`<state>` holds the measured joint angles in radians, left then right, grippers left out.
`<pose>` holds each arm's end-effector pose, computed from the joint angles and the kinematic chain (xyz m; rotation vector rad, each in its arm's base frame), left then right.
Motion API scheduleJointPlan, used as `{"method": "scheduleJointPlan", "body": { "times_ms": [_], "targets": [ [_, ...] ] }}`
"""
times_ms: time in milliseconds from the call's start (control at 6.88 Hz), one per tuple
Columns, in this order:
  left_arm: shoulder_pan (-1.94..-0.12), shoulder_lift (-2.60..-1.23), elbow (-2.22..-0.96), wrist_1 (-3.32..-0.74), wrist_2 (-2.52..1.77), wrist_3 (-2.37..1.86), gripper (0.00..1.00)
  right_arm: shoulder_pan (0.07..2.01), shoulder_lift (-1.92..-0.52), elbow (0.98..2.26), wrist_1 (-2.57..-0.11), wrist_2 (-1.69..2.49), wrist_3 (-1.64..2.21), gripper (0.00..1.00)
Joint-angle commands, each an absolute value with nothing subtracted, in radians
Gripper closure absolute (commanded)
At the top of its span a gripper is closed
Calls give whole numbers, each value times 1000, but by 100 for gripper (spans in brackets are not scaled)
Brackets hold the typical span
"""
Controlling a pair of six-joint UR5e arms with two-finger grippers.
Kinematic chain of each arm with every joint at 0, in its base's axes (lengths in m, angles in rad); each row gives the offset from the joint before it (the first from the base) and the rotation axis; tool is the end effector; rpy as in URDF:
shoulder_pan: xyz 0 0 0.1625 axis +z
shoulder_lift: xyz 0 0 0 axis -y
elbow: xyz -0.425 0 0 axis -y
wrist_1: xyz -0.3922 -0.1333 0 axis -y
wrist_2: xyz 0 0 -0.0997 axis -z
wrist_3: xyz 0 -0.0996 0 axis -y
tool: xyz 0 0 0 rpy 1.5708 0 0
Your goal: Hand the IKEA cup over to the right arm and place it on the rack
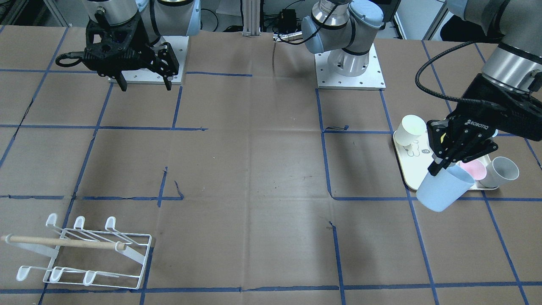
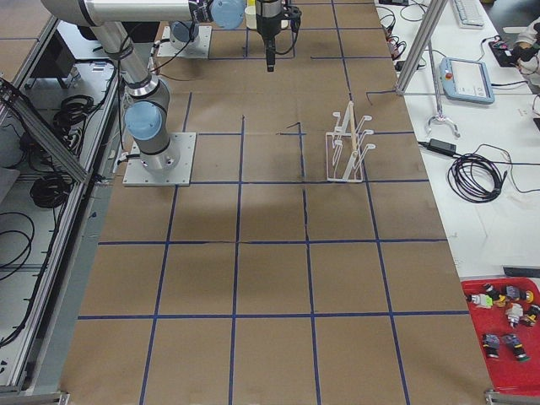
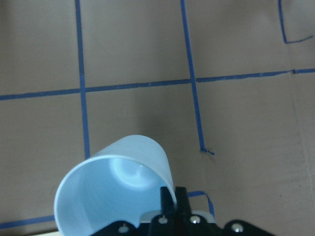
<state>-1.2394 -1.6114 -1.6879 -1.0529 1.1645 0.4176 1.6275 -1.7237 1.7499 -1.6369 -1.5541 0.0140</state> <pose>0.0092 -0.5575 0.4751 -0.2268 -2.8077 0.6891 0.1592 -0.4226 0.4767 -0.0672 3.1222 -0.0614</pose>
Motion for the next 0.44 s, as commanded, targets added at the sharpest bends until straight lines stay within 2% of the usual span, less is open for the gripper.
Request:
{"method": "scheduleJointPlan", "body": {
  "times_ms": [0, 291],
  "targets": [
    [-1243, -1600, -1805, -768, 957, 429, 100, 1626, -1723, 1749, -1661, -1543, 15, 0],
    [-1244, -1629, -1928, -488, 814, 433, 100, 1626, -1674, 1762, -1916, -1531, 35, 1]
  ]
}}
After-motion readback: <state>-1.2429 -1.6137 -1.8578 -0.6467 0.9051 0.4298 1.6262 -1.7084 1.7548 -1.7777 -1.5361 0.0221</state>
